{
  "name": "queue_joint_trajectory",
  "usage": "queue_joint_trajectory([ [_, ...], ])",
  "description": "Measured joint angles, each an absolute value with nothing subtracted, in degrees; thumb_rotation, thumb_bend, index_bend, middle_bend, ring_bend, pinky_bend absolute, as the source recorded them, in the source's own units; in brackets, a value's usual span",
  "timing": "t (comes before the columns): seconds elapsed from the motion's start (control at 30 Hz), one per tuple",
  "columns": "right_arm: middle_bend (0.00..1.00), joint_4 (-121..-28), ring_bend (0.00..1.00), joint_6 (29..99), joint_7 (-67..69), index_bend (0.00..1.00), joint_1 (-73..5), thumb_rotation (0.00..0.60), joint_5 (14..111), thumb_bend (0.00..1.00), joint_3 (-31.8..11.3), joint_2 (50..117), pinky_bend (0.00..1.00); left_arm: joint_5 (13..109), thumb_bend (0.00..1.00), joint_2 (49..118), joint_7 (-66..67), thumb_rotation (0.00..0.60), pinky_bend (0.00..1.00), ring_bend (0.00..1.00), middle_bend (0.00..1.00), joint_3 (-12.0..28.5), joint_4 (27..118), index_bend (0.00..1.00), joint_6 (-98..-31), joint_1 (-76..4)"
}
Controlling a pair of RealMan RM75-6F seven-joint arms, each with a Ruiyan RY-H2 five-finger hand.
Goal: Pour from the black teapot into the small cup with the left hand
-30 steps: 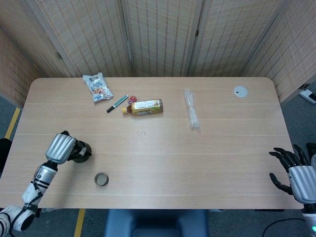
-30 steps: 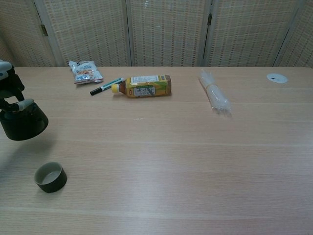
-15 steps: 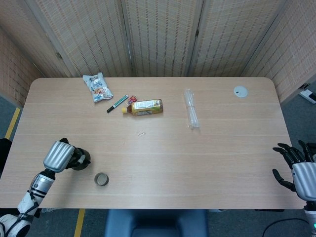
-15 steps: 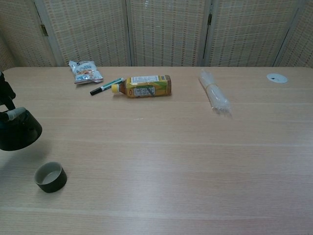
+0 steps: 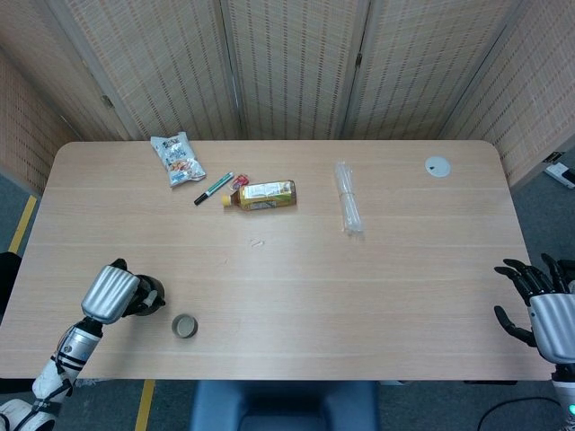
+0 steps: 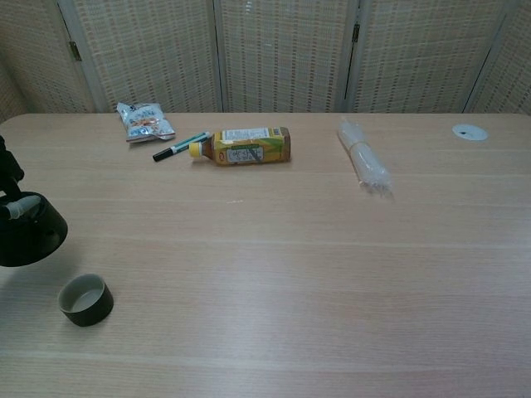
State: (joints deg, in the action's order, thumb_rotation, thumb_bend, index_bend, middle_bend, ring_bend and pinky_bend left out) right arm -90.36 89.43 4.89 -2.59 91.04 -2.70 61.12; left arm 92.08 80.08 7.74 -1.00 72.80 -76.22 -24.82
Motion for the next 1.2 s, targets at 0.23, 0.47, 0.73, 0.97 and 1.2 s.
queue_joint_trajectory([
  [0.23,0.23,-90.4,0.22,89.3,4.8,0.24,-2.6,0.6,91.0,0.35,-2.6,61.3,0.0,94.4,0.47,81.4,9.2,0.483,0.5,0.95,1.0,-1.4,71.8,1.0,-77.7,-24.5],
  [0.47,0.23,-90.6,0.23,89.4,4.6,0.24,-2.4,0.6,90.9,0.35,-2.5,61.3,0.0,97.6,0.47,83.0,11.3,0.487,0.5,0.95,1.0,-1.8,70.2,1.0,-80.2,-24.4],
  [0.73,0.23,-90.7,0.22,89.6,4.5,0.24,-2.1,0.6,90.7,0.35,-2.5,61.3,0.0,100.7,0.48,84.7,13.8,0.492,0.5,0.95,1.0,-2.5,68.1,1.0,-82.6,-24.3],
  [0.97,0.23,-90.5,0.22,89.6,4.7,0.23,-2.0,0.6,90.7,0.35,-2.4,61.4,0.0,101.9,0.5,84.9,14.6,0.513,0.5,0.95,1.0,-3.0,68.6,1.0,-83.0,-24.1],
  [1.2,0.23,-90.6,0.22,89.8,4.7,0.23,-1.9,0.6,90.8,0.35,-2.4,61.3,0.0,102.5,0.5,85.0,15.3,0.535,0.5,0.95,1.0,-3.2,68.8,1.0,-83.0,-24.1],
])
